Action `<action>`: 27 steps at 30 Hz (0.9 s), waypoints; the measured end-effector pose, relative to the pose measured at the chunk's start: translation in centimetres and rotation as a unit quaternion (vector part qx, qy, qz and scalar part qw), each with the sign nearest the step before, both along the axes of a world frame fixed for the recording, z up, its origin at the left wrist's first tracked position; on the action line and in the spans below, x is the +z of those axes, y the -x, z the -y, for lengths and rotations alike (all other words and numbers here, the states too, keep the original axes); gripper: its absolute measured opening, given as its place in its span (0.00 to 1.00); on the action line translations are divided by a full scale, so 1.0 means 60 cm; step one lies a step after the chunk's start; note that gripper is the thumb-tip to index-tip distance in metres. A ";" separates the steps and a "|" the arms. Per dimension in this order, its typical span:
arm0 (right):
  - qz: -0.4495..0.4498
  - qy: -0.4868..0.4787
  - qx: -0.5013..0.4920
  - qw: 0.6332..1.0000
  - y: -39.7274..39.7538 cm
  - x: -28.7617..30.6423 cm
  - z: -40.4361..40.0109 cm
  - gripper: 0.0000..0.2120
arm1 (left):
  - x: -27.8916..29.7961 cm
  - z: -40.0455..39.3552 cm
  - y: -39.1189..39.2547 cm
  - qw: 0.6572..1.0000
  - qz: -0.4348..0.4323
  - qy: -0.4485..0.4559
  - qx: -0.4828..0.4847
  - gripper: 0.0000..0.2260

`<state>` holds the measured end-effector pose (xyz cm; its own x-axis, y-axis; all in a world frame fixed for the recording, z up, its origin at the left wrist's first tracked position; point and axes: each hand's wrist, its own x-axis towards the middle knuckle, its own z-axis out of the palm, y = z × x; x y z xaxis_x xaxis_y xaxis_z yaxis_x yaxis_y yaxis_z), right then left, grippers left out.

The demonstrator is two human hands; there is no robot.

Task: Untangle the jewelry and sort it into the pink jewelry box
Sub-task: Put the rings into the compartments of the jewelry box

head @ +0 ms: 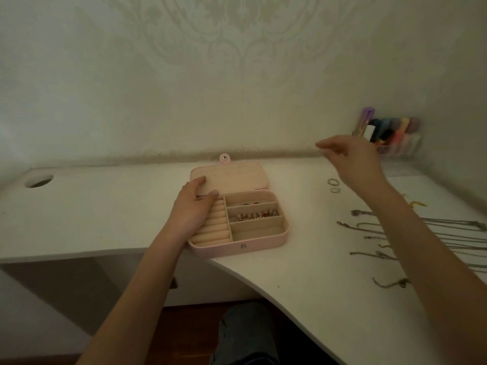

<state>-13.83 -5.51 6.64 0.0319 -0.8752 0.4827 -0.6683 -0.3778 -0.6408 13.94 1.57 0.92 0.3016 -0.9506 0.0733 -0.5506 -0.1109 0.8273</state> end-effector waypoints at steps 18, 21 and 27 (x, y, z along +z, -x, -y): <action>-0.037 -0.027 0.138 0.989 -0.080 -0.020 -0.038 0.11 | 0.000 -0.001 0.001 1.000 -0.020 0.002 0.007 0.22; -0.082 -0.020 0.237 0.968 -0.143 -0.027 -0.066 0.11 | 0.002 -0.003 0.002 1.000 -0.018 0.010 0.006 0.22; -0.030 -0.050 0.216 0.975 -0.124 -0.023 -0.053 0.13 | 0.001 -0.003 0.001 1.000 -0.021 0.014 0.005 0.21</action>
<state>-6.38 -2.35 5.27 0.4341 -0.8164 0.3810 -0.4978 -0.5698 -0.6539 13.87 1.73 0.98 0.3137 -0.9455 0.0869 -0.5149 -0.0925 0.8523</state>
